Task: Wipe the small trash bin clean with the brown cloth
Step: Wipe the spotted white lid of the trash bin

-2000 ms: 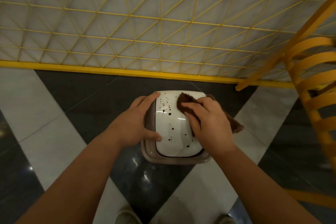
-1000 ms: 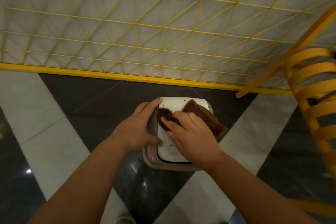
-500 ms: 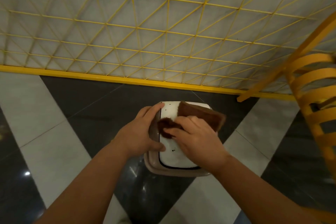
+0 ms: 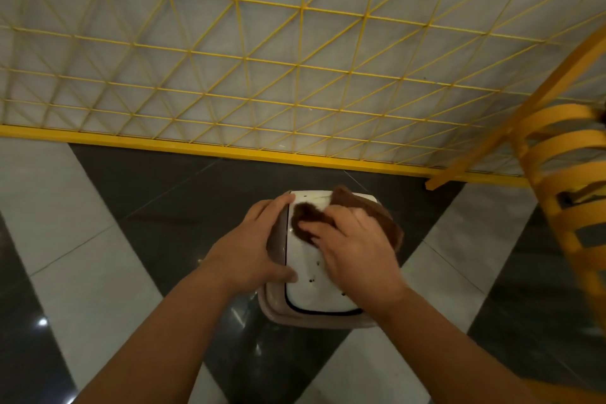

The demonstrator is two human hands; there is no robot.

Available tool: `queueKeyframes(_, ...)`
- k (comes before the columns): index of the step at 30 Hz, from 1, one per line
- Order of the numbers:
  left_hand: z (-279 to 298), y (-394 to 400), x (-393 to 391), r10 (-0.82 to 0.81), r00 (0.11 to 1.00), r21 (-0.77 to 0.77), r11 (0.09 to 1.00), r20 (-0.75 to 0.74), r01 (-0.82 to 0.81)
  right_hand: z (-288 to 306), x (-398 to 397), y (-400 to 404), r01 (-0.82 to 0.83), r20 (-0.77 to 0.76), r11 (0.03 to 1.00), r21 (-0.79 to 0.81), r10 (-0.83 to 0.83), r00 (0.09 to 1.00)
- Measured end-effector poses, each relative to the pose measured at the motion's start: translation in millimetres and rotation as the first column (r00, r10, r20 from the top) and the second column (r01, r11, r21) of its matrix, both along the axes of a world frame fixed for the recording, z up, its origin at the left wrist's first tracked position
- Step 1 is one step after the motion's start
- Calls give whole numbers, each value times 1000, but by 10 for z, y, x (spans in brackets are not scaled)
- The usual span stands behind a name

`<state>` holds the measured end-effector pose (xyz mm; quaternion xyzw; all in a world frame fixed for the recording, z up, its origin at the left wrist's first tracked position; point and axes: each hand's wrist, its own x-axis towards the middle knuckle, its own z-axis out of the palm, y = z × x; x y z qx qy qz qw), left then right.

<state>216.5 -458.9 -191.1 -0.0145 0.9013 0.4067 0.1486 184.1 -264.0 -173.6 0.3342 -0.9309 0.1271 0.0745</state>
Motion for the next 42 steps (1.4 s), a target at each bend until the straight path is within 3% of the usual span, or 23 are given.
queueKeyframes(5,-22,29,3,6,1000,-12,1000,-6,-6,88,-295,115,368,66,927,-66,-364,929)
queueKeyframes(9,-34,32,-2,7,999,-37,999,-33,-8,-3,-62,-368,112,46,994,-9,-112,993)
queueKeyframes(11,-29,30,2,1,999,-67,998,-39,-4,-29,-78,-354,76,52,997,-4,-76,996)
queueKeyframes(14,-9,19,16,-3,999,-92,996,-40,-1,-25,-265,-25,298,21,952,-71,-297,955)
queueKeyframes(16,-1,20,18,1,999,-92,996,-36,-5,-23,-352,234,461,109,875,-147,-449,887)
queueKeyframes(19,-4,14,7,7,999,-88,996,-38,-10,-40,-321,369,534,152,829,-165,-514,844)
queueKeyframes(22,2,12,-10,6,1000,-89,996,-17,-7,-2,-113,115,433,82,885,-170,-425,901)
queueKeyframes(25,12,15,-18,9,1000,-62,998,-14,-10,-27,100,-225,171,37,979,-107,-168,985)
queueKeyframes(27,20,12,-16,12,1000,-52,999,-23,-13,-58,91,-252,83,60,995,-54,-80,995)
queueKeyframes(30,33,15,-7,12,1000,-64,998,-18,-14,-29,-63,51,235,79,967,-99,-228,970)
queueKeyframes(34,35,31,-12,19,1000,-30,999,-4,-20,-4,-110,568,484,210,842,-240,-441,872)
queueKeyframes(36,31,28,-17,24,1000,-15,1000,0,-24,4,-37,515,423,192,883,-202,-387,902)
queueKeyframes(38,25,20,-23,18,1000,-12,1000,2,-18,47,5,302,223,130,971,-82,-212,969)
queueKeyframes(40,28,10,-42,21,1000,-18,1000,10,-21,81,-55,130,38,128,999,33,-42,991)
queueKeyframes(42,29,11,-59,25,999,-30,999,20,-24,97,-226,95,48,111,999,-2,-47,993)
